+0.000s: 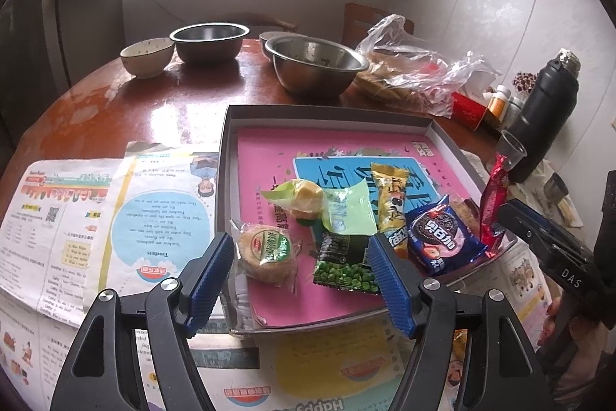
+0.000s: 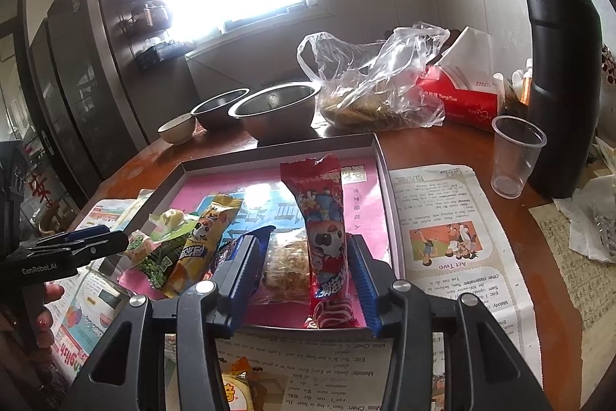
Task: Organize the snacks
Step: 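Release both snacks in the tray and move both tools back toward the remaining snacks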
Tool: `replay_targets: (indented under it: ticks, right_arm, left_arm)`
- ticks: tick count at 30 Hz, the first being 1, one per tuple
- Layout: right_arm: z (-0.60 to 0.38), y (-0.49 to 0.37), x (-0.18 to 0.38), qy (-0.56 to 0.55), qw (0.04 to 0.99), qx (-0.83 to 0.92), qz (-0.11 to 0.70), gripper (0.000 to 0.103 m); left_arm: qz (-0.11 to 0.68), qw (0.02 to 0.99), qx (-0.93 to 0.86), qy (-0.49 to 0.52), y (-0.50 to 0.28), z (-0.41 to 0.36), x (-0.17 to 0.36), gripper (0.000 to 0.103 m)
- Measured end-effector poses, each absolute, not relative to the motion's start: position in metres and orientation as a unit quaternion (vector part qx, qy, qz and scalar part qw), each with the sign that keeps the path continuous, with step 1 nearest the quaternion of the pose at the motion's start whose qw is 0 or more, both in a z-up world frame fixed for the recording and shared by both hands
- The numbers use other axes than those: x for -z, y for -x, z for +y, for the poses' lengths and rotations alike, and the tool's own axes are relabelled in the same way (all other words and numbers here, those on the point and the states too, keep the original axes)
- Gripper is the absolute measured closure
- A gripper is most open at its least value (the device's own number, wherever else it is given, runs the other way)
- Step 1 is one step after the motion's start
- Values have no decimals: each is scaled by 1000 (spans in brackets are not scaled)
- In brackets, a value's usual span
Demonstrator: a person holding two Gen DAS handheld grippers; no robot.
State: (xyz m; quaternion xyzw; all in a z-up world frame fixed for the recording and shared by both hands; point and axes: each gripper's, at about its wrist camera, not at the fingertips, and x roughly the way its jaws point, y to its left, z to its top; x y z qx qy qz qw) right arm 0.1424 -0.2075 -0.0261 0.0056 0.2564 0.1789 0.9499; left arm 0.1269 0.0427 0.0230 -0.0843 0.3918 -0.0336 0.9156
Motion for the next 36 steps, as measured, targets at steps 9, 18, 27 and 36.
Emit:
replay_targets:
  ticks: [9,18,27,36]
  right_arm:
    - [-206,-133,16,-6,953,-184,240,47]
    - [-203,-123,10,-1,954,-192,232,46]
    - [-201,-113,2,7,955,-196,223,46]
    - [-198,-100,-4,14,956,-201,215,46]
  left_arm:
    - [381,920,36,82,-120,42,-32,26]
    - [373,924,40,78,-113,40,-42,26]
    - [364,927,49,77,-103,38,-52,25]
    - [361,928,58,71,-94,34,-58,25]
